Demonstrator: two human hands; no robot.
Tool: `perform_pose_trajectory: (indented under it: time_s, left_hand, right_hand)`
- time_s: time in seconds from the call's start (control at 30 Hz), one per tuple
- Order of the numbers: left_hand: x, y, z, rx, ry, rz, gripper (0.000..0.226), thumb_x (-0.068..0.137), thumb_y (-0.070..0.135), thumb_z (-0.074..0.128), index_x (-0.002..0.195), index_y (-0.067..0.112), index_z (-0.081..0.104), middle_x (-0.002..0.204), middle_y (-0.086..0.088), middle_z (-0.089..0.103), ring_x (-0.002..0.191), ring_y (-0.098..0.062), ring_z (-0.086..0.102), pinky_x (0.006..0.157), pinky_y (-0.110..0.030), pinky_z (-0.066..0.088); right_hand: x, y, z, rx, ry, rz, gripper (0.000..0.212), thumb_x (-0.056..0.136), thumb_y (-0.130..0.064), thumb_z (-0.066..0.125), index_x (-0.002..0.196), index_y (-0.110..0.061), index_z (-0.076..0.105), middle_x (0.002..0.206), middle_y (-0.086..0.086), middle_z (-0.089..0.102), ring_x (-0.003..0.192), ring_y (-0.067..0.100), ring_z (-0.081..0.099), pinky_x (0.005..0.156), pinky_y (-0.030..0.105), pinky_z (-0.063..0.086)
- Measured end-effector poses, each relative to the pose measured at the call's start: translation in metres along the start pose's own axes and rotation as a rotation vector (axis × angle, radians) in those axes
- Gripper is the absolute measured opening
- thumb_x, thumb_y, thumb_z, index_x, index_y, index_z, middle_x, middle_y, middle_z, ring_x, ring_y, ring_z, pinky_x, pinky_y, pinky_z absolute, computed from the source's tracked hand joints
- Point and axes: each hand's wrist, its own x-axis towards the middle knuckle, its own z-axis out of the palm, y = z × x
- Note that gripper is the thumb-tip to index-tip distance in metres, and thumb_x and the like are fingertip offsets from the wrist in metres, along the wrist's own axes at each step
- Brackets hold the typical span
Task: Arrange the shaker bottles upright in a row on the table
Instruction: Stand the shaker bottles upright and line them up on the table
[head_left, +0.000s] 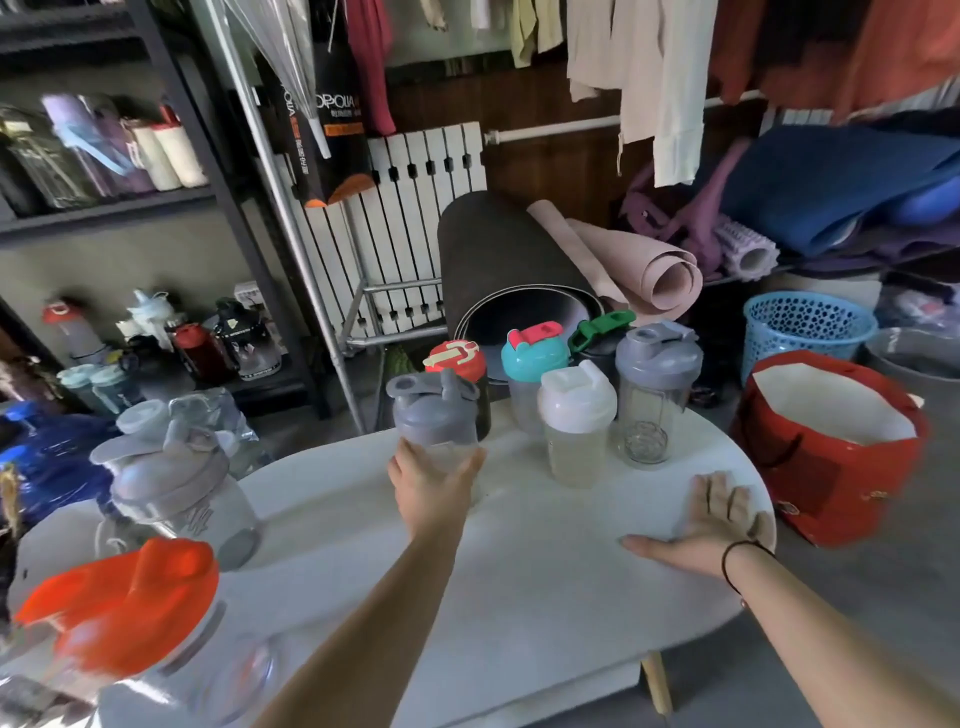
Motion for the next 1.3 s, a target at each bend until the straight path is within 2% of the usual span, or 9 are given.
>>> perform_pose_trajectory:
  time_s: [0.2, 0.57, 0.7, 0.8, 0.87, 1.0, 1.07, 1.13, 1.3]
  left_hand:
    - [-0.010, 0.026, 0.037, -0.030, 0.004, -0.044, 0.092, 0.058, 0.038, 0.087, 0.132, 0.008, 0.040, 0.131, -0.011, 0.045, 0.123, -0.026, 0.042, 0.096, -0.039, 0.043]
    - [-0.012, 0.024, 0.052, -0.005, 0.086, -0.057, 0.096, 0.057, 0.042, 0.086, 0.134, 0.010, 0.038, 0.131, -0.011, 0.046, 0.122, -0.030, 0.045, 0.096, -0.041, 0.043]
    - [-0.017, 0.023, 0.051, -0.022, 0.076, -0.030, 0.101, 0.057, 0.039, 0.086, 0.139, 0.011, 0.034, 0.135, -0.012, 0.043, 0.126, -0.030, 0.041, 0.103, -0.045, 0.040]
    - [-0.024, 0.013, 0.049, -0.067, 0.030, -0.064, 0.115, 0.057, 0.036, 0.088, 0.149, 0.019, 0.021, 0.144, -0.016, 0.033, 0.132, -0.033, 0.037, 0.108, -0.050, 0.036]
    - [-0.032, 0.000, 0.048, -0.046, -0.044, -0.121, 0.116, 0.059, 0.027, 0.088, 0.151, 0.023, 0.017, 0.145, -0.017, 0.034, 0.129, -0.036, 0.041, 0.105, -0.050, 0.039]
    - [-0.034, -0.018, 0.044, 0.055, -0.101, -0.075, 0.095, 0.063, 0.018, 0.083, 0.144, 0.018, 0.033, 0.133, -0.015, 0.052, 0.119, -0.036, 0.050, 0.096, -0.045, 0.046]
    - [-0.029, -0.021, 0.041, 0.104, -0.114, -0.030, 0.086, 0.064, 0.022, 0.084, 0.138, 0.012, 0.041, 0.125, -0.017, 0.056, 0.118, -0.035, 0.048, 0.094, -0.042, 0.045]
    - [-0.026, -0.023, 0.040, 0.125, -0.137, -0.010, 0.080, 0.064, 0.025, 0.085, 0.132, 0.007, 0.048, 0.119, -0.018, 0.058, 0.115, -0.034, 0.047, 0.092, -0.039, 0.044]
    - [-0.023, -0.029, 0.040, 0.158, -0.142, 0.023, 0.072, 0.062, 0.027, 0.086, 0.123, 0.006, 0.054, 0.112, -0.016, 0.058, 0.108, -0.035, 0.051, 0.089, -0.041, 0.046]
  right_hand:
    - [0.006, 0.001, 0.005, 0.024, 0.023, -0.005, 0.153, 0.034, -0.100, 0.035, 0.146, -0.013, -0.022, 0.156, 0.009, -0.027, 0.143, 0.032, -0.022, 0.116, 0.050, -0.008]
    - [0.016, 0.004, 0.008, 0.024, 0.045, -0.025, 0.149, 0.041, -0.098, 0.040, 0.145, -0.012, -0.022, 0.155, 0.010, -0.027, 0.143, 0.033, -0.022, 0.116, 0.052, -0.006]
    - [0.016, 0.003, 0.009, 0.065, 0.048, -0.036, 0.148, 0.043, -0.096, 0.045, 0.146, -0.012, -0.020, 0.156, 0.010, -0.025, 0.143, 0.033, -0.022, 0.115, 0.052, -0.006]
    - [0.023, 0.010, 0.000, 0.288, 0.181, -0.036, 0.135, 0.050, -0.089, 0.054, 0.150, -0.019, -0.002, 0.160, 0.005, 0.001, 0.145, 0.031, 0.001, 0.114, 0.048, 0.010]
    - [0.035, 0.017, -0.013, 0.547, 0.290, -0.070, 0.122, 0.058, -0.073, 0.070, 0.150, -0.020, 0.010, 0.156, 0.007, 0.022, 0.142, 0.030, 0.020, 0.112, 0.044, 0.023]
    - [0.060, 0.014, -0.026, 0.925, 0.194, -0.216, 0.116, 0.064, -0.031, 0.087, 0.150, -0.020, 0.009, 0.153, 0.008, 0.029, 0.139, 0.026, 0.029, 0.113, 0.041, 0.027]
    - [0.069, 0.007, -0.022, 0.953, 0.169, -0.211, 0.116, 0.064, -0.026, 0.087, 0.150, -0.024, 0.010, 0.148, 0.006, 0.039, 0.136, 0.027, 0.035, 0.111, 0.040, 0.027]
    - [0.076, 0.000, -0.018, 0.924, 0.200, -0.188, 0.111, 0.063, -0.031, 0.087, 0.148, -0.028, 0.016, 0.140, 0.004, 0.050, 0.133, 0.028, 0.037, 0.108, 0.039, 0.028]
    - [0.079, -0.013, -0.017, 0.660, 0.267, -0.134, 0.085, 0.070, -0.048, 0.076, 0.141, -0.040, 0.031, 0.129, 0.011, 0.052, 0.122, 0.034, 0.040, 0.099, 0.042, 0.034]
